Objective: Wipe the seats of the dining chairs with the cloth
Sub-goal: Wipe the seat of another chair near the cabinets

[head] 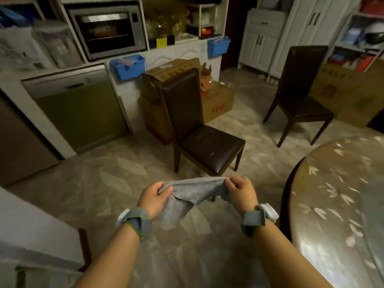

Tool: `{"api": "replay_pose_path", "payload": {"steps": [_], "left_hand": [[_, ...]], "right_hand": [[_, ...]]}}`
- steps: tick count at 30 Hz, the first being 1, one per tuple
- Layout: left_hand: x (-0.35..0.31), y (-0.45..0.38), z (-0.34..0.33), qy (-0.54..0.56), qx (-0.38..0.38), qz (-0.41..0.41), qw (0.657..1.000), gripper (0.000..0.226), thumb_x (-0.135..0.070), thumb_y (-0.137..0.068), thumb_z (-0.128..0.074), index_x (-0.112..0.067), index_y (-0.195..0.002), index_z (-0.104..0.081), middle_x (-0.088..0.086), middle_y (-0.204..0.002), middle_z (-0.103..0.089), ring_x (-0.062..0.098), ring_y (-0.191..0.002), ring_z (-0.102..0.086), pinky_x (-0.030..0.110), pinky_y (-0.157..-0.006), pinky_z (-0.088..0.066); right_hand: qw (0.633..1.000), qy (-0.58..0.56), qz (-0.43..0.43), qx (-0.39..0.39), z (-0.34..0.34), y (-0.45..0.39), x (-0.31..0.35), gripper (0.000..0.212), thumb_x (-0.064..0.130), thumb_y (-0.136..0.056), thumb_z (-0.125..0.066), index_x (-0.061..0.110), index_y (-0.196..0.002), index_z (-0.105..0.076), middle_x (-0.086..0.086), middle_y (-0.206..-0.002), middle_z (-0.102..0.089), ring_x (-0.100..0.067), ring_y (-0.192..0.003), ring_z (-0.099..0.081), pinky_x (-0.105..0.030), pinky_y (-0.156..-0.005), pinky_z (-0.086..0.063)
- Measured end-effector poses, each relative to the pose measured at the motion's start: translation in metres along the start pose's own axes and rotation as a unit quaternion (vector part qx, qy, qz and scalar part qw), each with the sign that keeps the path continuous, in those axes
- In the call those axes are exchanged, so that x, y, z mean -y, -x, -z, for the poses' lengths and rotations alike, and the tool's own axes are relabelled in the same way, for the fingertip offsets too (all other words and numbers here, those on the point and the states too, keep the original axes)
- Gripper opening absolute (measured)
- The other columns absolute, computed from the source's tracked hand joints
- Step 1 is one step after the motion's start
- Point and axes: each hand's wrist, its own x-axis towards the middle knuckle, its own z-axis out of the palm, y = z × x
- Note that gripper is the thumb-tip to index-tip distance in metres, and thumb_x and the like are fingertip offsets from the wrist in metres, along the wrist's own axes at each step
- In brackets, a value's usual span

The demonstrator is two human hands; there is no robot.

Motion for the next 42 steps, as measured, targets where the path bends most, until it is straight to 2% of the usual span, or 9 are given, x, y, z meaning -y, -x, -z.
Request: {"api": "replay_pose_path", "payload": {"steps": [5, 8, 12, 21, 26, 32, 37, 39, 42], "left_hand": [[0.004, -0.123, -0.027, -0.059, 0.061, 0.018, 0.996, 0.024, -0.022, -0.094, -0.057, 0.002, -0.096, -0.061, 0.02, -0.089, -0.063, 0.03, -0.084, -0.059, 0.033, -0.069, -0.04], [0.001, -0.189, -0.046, -0.083, 0.11, 0.032, 0.99, 0.021, -0.018, -0.096, -0.053, -0.003, -0.081, -0.056, 0.009, -0.075, -0.053, 0.02, -0.069, -0.049, 0.031, -0.062, -0.034], [0.003, -0.276, -0.065, -0.13, 0.146, 0.067, 0.978, 0.017, -0.015, -0.096, -0.053, 0.0, -0.089, -0.059, 0.011, -0.082, -0.057, 0.021, -0.076, -0.051, 0.031, -0.066, -0.036], [0.022, -0.449, -0.092, -0.181, 0.174, 0.082, 0.964, 0.006, -0.018, -0.089, -0.063, -0.017, -0.083, -0.063, 0.007, -0.081, -0.064, 0.022, -0.079, -0.058, 0.026, -0.068, -0.039], [0.051, -0.557, -0.117, -0.232, 0.251, 0.035, 0.939, 0.016, -0.018, -0.089, -0.061, -0.023, -0.074, -0.059, 0.001, -0.071, -0.061, 0.02, -0.073, -0.057, 0.029, -0.065, -0.041], [0.086, -0.657, -0.171, -0.329, 0.338, -0.055, 0.88, 0.011, -0.021, -0.09, -0.058, -0.012, -0.086, -0.064, 0.006, -0.081, -0.065, 0.024, -0.08, -0.061, 0.032, -0.071, -0.047], [0.124, -0.703, -0.239, -0.321, 0.187, -0.214, 0.904, 0.011, -0.009, -0.084, -0.062, -0.014, -0.094, -0.062, 0.008, -0.113, -0.049, 0.028, -0.106, -0.047, 0.038, -0.091, -0.043], [0.149, -0.706, -0.269, -0.301, 0.164, -0.26, 0.903, 0.021, -0.002, -0.079, -0.059, -0.015, -0.097, -0.059, 0.009, -0.114, -0.048, 0.029, -0.109, -0.043, 0.04, -0.094, -0.042], [0.193, -0.701, -0.305, -0.283, 0.247, -0.369, 0.85, 0.023, -0.009, -0.076, -0.051, -0.019, -0.094, -0.061, 0.005, -0.103, -0.056, 0.028, -0.099, -0.052, 0.045, -0.088, -0.046]], "right_hand": [[0.999, 0.019, -0.05, -0.002, -0.011, -0.095, -0.023, 0.016, 0.021, -0.095, -0.056, 0.023, -0.083, -0.066, -0.003, -0.083, -0.065, -0.016, -0.075, -0.06, -0.025, -0.062, -0.043], [0.996, -0.019, -0.079, -0.023, -0.021, -0.16, -0.041, 0.019, 0.02, -0.096, -0.053, 0.023, -0.081, -0.064, 0.0, -0.08, -0.063, -0.011, -0.07, -0.057, -0.02, -0.059, -0.04], [0.993, -0.017, -0.118, -0.018, -0.04, -0.242, -0.064, 0.017, 0.023, -0.095, -0.055, 0.016, -0.096, -0.07, -0.003, -0.089, -0.068, -0.021, -0.082, -0.061, -0.031, -0.073, -0.048], [0.971, -0.02, -0.231, -0.052, -0.093, -0.384, -0.096, 0.018, 0.025, -0.093, -0.057, 0.014, -0.1, -0.07, -0.01, -0.093, -0.069, -0.029, -0.086, -0.065, -0.039, -0.077, -0.053], [0.955, 0.071, -0.262, -0.117, -0.139, -0.443, -0.128, 0.018, 0.03, -0.09, -0.061, 0.02, -0.097, -0.074, -0.005, -0.099, -0.051, -0.028, -0.097, -0.054, -0.031, -0.088, -0.043], [0.908, -0.013, -0.364, -0.206, -0.191, -0.505, -0.177, 0.024, 0.022, -0.093, -0.058, 0.008, -0.107, -0.071, -0.015, -0.121, -0.045, -0.032, -0.105, -0.054, -0.031, -0.095, -0.04], [0.886, -0.043, -0.306, -0.347, -0.234, -0.551, -0.222, 0.038, 0.012, -0.091, -0.058, 0.01, -0.128, -0.052, -0.008, -0.148, -0.032, -0.024, -0.122, -0.047, -0.017, -0.092, -0.033], [0.916, 0.025, -0.245, -0.315, -0.261, -0.566, -0.242, 0.045, 0.015, -0.09, -0.057, 0.011, -0.134, -0.047, -0.007, -0.153, -0.026, -0.024, -0.131, -0.04, -0.019, -0.101, -0.03], [0.951, 0.163, -0.155, -0.212, -0.303, -0.582, -0.278, 0.047, 0.036, -0.093, -0.047, 0.007, -0.13, -0.05, -0.015, -0.151, -0.034, -0.032, -0.142, -0.028, -0.042, -0.117, -0.021]]}}
